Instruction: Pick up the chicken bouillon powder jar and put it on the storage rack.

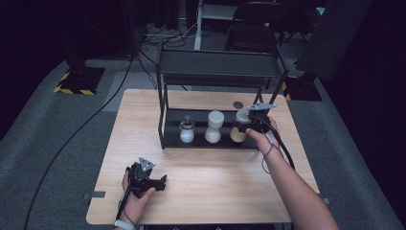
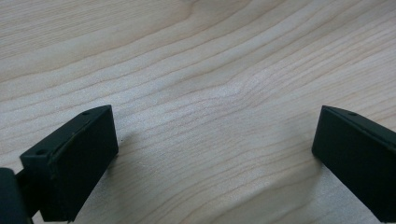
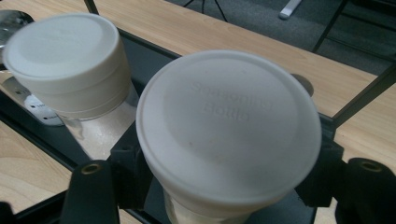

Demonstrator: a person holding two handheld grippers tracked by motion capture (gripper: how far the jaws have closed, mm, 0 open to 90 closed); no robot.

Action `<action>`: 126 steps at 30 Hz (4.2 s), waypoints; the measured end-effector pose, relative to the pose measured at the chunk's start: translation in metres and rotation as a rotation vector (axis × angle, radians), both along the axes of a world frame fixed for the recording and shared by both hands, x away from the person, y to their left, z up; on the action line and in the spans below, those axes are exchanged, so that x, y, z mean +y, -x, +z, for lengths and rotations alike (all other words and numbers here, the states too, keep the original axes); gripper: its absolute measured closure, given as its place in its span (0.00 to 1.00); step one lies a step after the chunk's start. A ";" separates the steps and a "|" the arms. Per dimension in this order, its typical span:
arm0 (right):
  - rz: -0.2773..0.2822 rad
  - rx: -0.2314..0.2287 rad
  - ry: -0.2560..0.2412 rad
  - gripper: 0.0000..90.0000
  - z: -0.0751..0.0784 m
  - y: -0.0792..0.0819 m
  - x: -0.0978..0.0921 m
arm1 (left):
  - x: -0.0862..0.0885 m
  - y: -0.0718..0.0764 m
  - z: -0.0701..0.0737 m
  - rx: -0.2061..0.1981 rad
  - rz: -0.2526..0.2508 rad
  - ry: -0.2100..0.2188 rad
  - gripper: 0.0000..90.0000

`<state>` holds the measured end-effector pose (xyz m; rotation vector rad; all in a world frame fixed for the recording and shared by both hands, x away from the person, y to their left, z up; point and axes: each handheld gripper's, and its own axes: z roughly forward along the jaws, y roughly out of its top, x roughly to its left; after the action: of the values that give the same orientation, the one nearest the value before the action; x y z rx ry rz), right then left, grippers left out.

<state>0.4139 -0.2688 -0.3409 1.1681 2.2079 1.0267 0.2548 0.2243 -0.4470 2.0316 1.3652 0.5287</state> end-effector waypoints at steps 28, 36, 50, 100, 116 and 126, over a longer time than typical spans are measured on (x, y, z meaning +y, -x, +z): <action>-0.003 0.019 0.012 0.23 -0.007 -0.007 0.002 | 0.000 0.000 0.000 -0.001 -0.002 0.000 0.00; 0.003 0.003 -0.009 0.08 0.011 0.006 -0.010 | 0.000 0.000 0.000 0.000 -0.003 -0.001 0.00; 0.018 -0.078 -0.033 0.07 0.033 0.067 -0.034 | 0.001 0.002 0.000 0.000 -0.002 0.002 0.01; 0.009 -0.035 -0.080 0.06 -0.029 0.153 -0.077 | -0.001 0.001 0.000 0.000 0.005 0.002 0.00; 0.007 -0.036 -0.048 0.06 -0.062 0.154 -0.081 | -0.001 0.001 0.000 0.000 0.005 0.003 0.00; 0.014 -0.018 -0.025 0.06 -0.080 0.152 -0.083 | -0.001 0.001 0.000 0.000 0.004 0.003 0.00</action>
<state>0.2622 -0.3520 -0.4209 1.1514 2.1976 1.0699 0.2539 0.2235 -0.4472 2.0271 1.3697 0.5286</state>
